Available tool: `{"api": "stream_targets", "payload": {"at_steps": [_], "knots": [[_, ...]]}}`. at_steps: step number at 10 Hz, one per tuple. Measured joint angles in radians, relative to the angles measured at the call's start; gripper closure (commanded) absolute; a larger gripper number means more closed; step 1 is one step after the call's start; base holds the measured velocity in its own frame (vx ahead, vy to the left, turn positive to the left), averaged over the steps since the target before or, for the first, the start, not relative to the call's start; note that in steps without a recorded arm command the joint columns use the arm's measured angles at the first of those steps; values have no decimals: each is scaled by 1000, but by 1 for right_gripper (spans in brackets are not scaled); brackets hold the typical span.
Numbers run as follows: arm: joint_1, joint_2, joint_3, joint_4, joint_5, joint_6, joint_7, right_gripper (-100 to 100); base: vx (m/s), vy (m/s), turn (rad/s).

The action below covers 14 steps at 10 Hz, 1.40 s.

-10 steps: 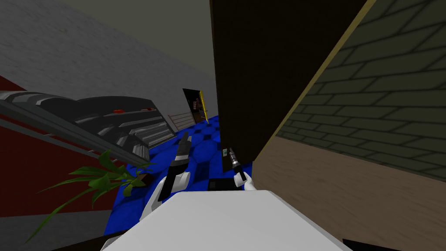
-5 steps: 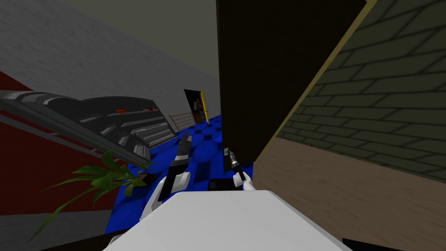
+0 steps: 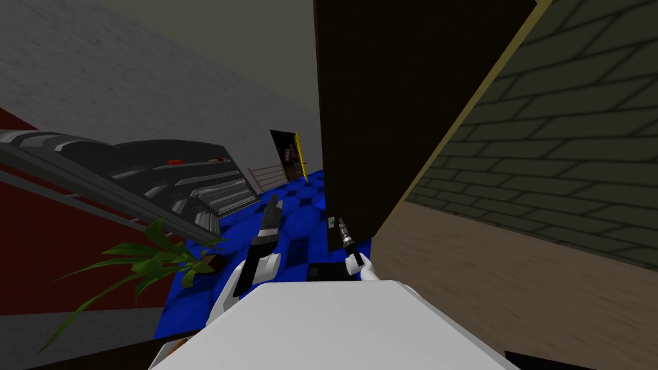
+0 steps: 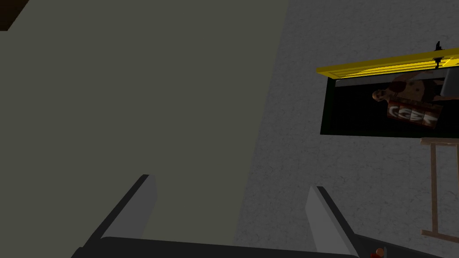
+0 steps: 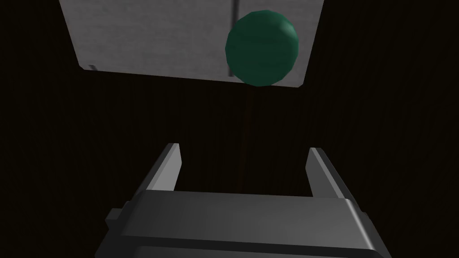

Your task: Push the door open

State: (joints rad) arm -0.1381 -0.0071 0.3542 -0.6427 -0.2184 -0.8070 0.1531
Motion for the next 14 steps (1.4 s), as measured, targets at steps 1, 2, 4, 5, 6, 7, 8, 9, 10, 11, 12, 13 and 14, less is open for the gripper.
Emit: {"api": "stream_targets", "payload": {"at_steps": [1, 2, 4, 5, 6, 7, 8, 9, 10, 11, 12, 13, 14], "knots": [[-2, -7, 7, 1, -11, 1, 5, -100, -134, -158, -19], [-2, -13, 18, -1, -25, 2, 11, -100, -160, -126, -19], [-16, -4, 40, 14, -58, -4, 22, -100, -191, -27, -20], [-18, 9, 49, 17, -71, -5, 29, -100, -191, 67, -5], [-23, 22, 55, 20, -81, -4, 35, -100, -196, 123, 0], [-1, 26, 63, -23, -87, 14, 44, -100, -178, 161, -3], [-5, 36, 67, -15, -92, 14, 45, -100, -77, 78, -9], [-5, 37, 68, -13, -93, 12, 45, -100, 72, -49, -6], [-7, 30, 67, -9, -93, 10, 45, -100, 145, -110, 7], [5, 18, 68, -30, -92, 17, 49, -100, 141, -122, 8], [5, 11, 68, -32, -93, 20, 51, -100, 160, -79, 14], [5, -1, 67, -30, -93, 18, 51, -100, 233, -19, 19], [-5, -9, 65, -11, -94, 9, 51, -100, 242, 32, 19]]}}
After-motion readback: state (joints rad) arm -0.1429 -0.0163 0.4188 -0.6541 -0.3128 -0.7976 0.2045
